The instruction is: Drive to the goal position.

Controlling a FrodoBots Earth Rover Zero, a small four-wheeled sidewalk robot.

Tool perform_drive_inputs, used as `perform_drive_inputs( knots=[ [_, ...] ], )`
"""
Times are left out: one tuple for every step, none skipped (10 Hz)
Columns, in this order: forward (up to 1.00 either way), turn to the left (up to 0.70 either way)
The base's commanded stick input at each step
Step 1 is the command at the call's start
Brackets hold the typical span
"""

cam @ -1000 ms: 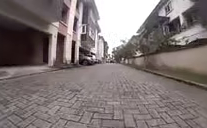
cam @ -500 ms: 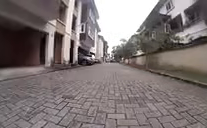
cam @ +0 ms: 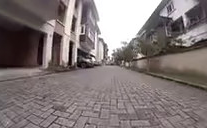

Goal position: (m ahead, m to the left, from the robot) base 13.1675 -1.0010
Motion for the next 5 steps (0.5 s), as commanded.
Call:
perform_drive_inputs(
  knots=[
    [0.7,0.0],
    [0.7,0.0],
    [0.7,0.0],
    [0.7,0.0],
    [0.7,0.0]
  ],
)
